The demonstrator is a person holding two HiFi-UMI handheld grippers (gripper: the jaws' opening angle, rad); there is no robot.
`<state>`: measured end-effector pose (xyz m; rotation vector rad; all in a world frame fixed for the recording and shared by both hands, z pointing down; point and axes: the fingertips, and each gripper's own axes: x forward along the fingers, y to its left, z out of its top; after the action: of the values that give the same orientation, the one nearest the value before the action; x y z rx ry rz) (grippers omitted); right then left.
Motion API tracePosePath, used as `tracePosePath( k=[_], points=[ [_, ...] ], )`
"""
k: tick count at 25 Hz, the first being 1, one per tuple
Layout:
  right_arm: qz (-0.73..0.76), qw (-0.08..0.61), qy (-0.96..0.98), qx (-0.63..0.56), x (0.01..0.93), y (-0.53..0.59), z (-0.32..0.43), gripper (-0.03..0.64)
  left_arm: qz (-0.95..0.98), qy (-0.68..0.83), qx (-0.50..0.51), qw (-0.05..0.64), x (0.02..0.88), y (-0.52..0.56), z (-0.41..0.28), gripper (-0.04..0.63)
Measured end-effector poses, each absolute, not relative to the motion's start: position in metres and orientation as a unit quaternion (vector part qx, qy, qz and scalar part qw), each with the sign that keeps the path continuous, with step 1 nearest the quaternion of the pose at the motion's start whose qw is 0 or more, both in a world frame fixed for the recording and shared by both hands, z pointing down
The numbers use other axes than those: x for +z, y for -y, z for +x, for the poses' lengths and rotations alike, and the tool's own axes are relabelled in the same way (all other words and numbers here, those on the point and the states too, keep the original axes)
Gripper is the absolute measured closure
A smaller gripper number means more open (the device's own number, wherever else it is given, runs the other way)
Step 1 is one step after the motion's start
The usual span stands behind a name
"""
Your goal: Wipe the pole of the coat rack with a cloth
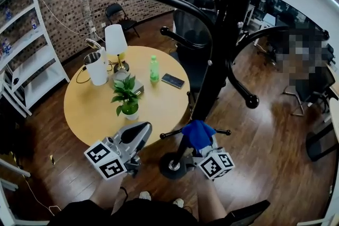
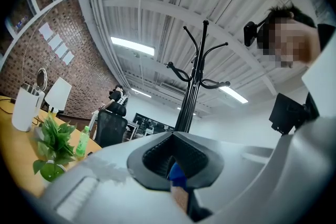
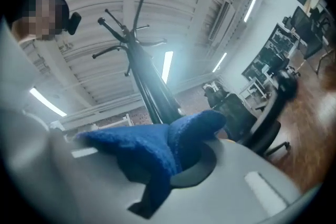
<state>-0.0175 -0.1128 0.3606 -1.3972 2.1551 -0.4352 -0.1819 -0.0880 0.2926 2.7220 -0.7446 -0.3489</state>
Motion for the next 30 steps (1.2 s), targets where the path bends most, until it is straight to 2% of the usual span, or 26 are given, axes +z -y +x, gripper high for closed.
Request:
tracePosePath(
  k=[9,17,23,30],
  points=[
    [-0.491,0.315,-0.812,-0.026,0.191,0.108,-0.014,0.596,0.940,0.268,-0.156,0.145,0.284,0.092,-0.202,0.595],
    [-0.478,0.339,-0.810,0.017,0.110,0.106,-0.008,0.597,0.940,0.259,-0.170,0.144,0.281,0.092,-0.201,0.595],
    [-0.484,0.328,-0.810,0.028,0.120,0.105,-0.008,0.597,0.938,0.264,-0.168,0.147,0.284,0.097,-0.203,0.595],
    [-0.484,0.316,-0.816,-0.021,0.203,0.108,-0.012,0.597,0.943,0.253,-0.145,0.159,0.296,0.094,-0.187,0.595]
  ],
)
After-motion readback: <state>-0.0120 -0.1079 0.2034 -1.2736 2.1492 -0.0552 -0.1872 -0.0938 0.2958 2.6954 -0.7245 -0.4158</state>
